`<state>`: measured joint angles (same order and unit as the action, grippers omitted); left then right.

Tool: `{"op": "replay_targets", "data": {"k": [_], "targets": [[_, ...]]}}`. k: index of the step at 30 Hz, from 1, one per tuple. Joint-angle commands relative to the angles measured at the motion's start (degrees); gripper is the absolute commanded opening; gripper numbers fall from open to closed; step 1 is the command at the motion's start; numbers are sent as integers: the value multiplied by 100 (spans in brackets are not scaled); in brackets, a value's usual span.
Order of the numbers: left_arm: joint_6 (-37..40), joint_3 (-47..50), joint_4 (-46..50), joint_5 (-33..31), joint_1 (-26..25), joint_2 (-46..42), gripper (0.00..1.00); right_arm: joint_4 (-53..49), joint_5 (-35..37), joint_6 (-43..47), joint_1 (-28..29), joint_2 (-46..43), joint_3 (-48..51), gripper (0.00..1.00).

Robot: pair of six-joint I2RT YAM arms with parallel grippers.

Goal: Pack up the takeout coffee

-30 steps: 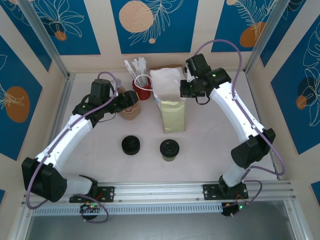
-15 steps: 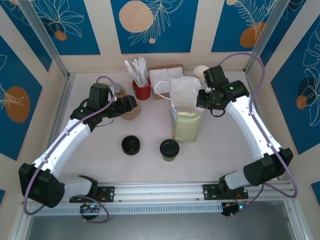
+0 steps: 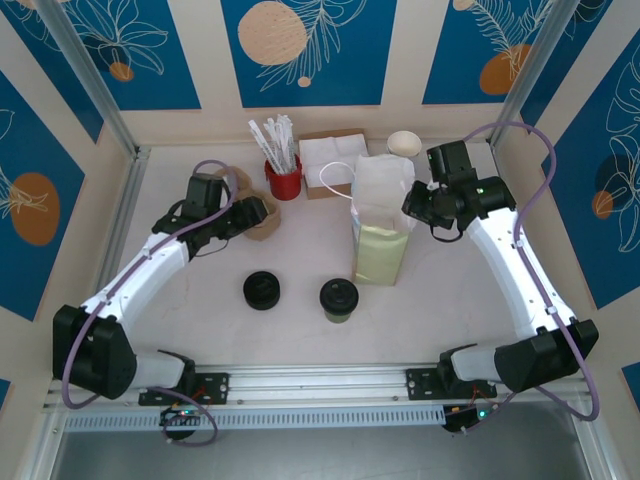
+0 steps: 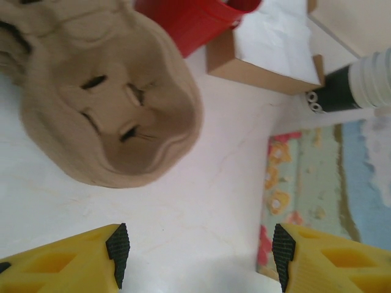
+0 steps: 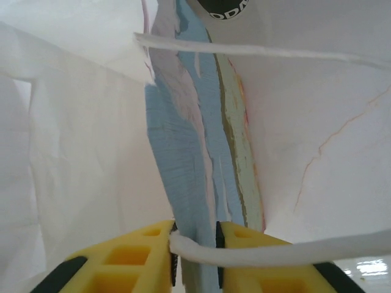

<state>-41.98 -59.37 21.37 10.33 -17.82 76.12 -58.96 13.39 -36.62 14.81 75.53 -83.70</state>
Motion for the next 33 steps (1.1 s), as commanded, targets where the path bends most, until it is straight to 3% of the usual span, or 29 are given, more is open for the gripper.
{"op": "replay_targets", "data": {"k": [1, 9, 21, 25, 33], "targets": [[-122, 131, -215, -445, 200, 68, 65, 44, -341, -68, -126, -174, -10, 32], [-259, 225, -585, -377, 519, 490, 58, -352, -927, 110, -416, -366, -437, 47], [-310, 95, -906, -291, 674, 1072, 50, -844, -1773, 194, -736, -782, -885, 48], [-339, 63, -1083, -142, 695, 1190, 40, -896, -1870, 217, -841, -896, -864, 48], [-398, 55, -1246, -41, 699, 1282, 28, -847, -2129, 254, -1012, -934, -736, 48]]}}
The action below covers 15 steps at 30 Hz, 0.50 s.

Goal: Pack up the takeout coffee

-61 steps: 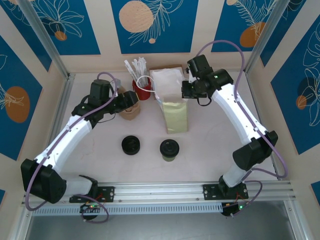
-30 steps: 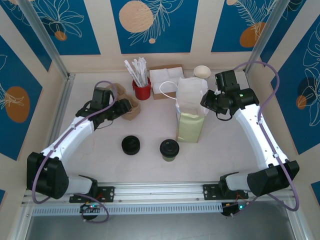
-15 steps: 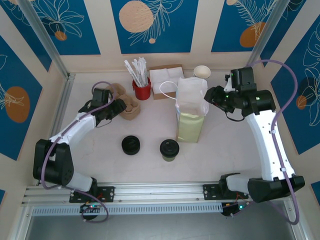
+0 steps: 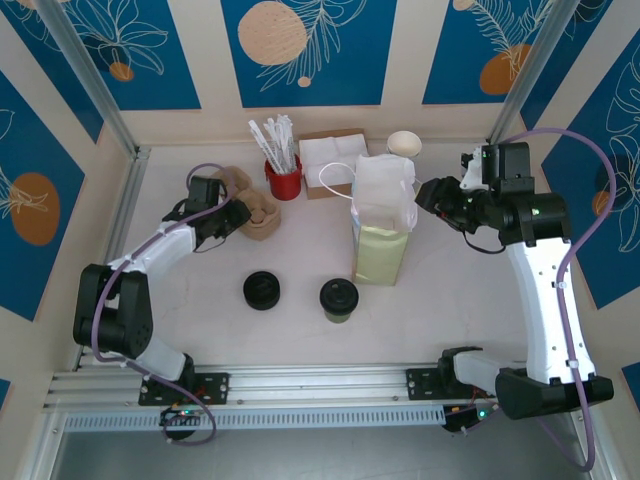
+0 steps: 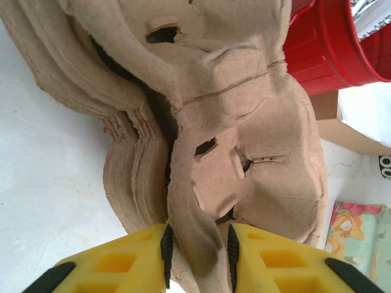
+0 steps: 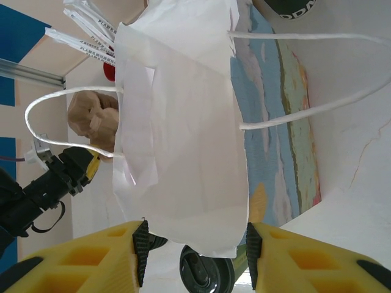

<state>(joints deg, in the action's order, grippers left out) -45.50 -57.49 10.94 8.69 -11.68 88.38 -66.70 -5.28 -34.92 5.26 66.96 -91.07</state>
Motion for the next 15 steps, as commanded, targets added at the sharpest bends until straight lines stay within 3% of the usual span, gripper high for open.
{"op": "replay_targets", "data": {"k": [1, 7, 15], "targets": [[-39, -130, -232, 130, 87, 57, 26, -78, -284, 84, -64, -78, 10, 48], [-73, -147, -334, 220, 81, 9, 15, -21, -410, 99, -159, -120, 33, 48], [-133, -282, -410, 417, 78, -138, 7, -10, -569, 151, -276, -164, 1, 48]]}}
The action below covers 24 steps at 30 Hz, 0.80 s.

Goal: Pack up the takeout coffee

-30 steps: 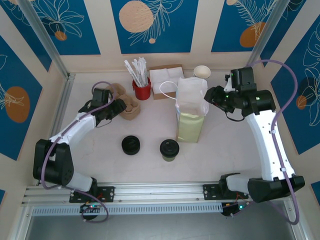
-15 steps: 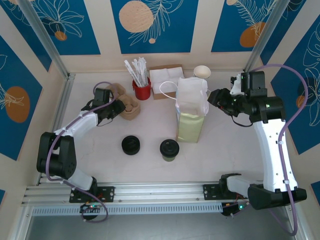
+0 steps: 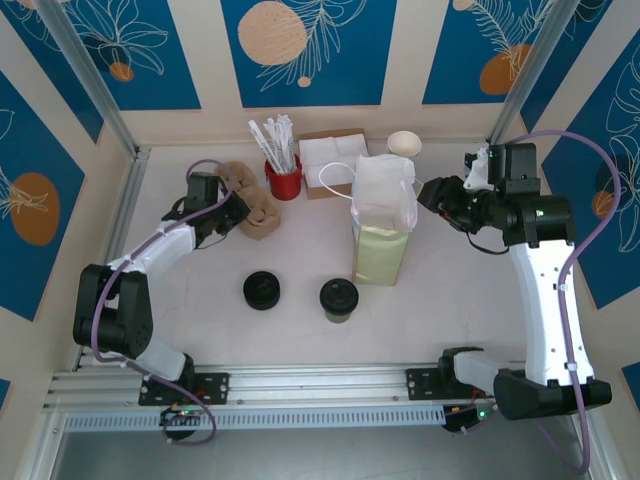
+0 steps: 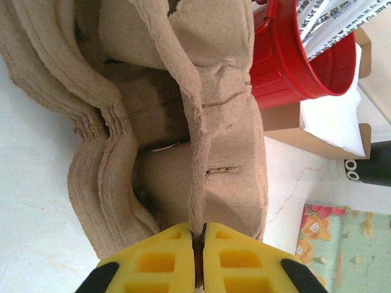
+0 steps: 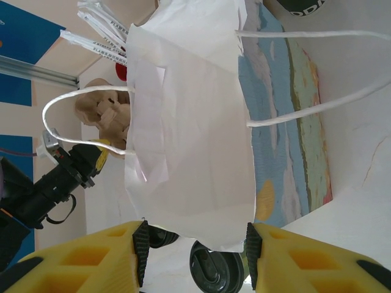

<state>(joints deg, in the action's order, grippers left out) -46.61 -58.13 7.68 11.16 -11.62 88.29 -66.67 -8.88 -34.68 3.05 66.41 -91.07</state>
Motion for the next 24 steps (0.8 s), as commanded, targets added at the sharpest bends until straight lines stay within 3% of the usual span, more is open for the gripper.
{"op": "replay_targets", "data": {"k": [1, 11, 17, 20, 24], "targets": [[-32, -262, -88, 224, 80, -145, 7, -12, -223, 141, -78, -119, -7, 48], [222, -869, 627, 594, 75, -756, 5, 385, -874, 163, -239, -333, -43, 48], [410, -1332, 1366, 803, 60, -1642, 5, 1276, -1984, -2, -287, -574, 100, 48], [533, -1609, 1609, 1084, 58, -2062, 3, 1816, -2567, -204, -279, -642, 171, 48], [648, -1928, 1516, 2001, 50, -2445, 3, 2602, -3242, -389, -143, -725, 261, 49]]}}
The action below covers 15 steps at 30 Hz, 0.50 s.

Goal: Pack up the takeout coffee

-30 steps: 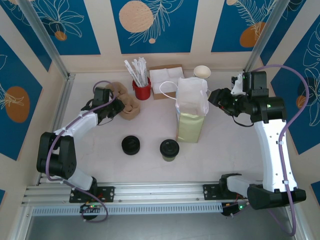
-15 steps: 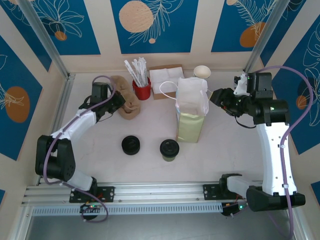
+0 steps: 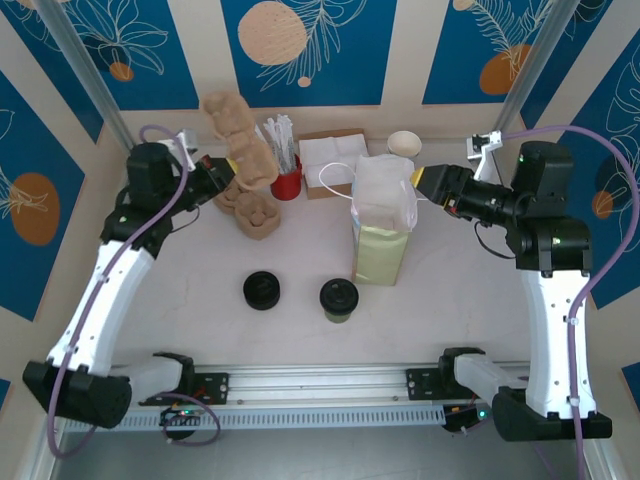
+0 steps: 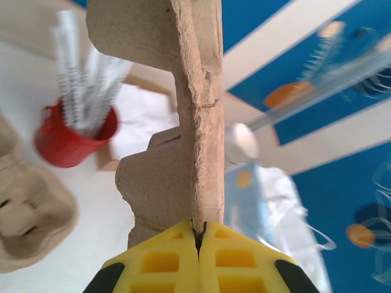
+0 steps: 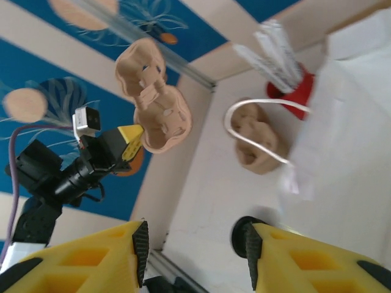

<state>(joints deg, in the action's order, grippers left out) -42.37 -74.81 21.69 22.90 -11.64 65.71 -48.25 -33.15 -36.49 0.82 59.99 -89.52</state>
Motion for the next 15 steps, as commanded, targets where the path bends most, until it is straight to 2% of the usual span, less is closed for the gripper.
{"op": "replay_targets", "data": {"k": [1, 8, 15], "targets": [[220, -335, 50, 1097, 40, -254, 3, 919, -918, -233, 144, -96, 111, 50], [337, -676, -249, 2276, -291, -657, 0, 1504, -1015, -64, 1003, -132, 93, 53], [285, -495, -936, 2753, -961, -831, 0, 1642, -487, 410, 2164, -85, 11, 55]]}}
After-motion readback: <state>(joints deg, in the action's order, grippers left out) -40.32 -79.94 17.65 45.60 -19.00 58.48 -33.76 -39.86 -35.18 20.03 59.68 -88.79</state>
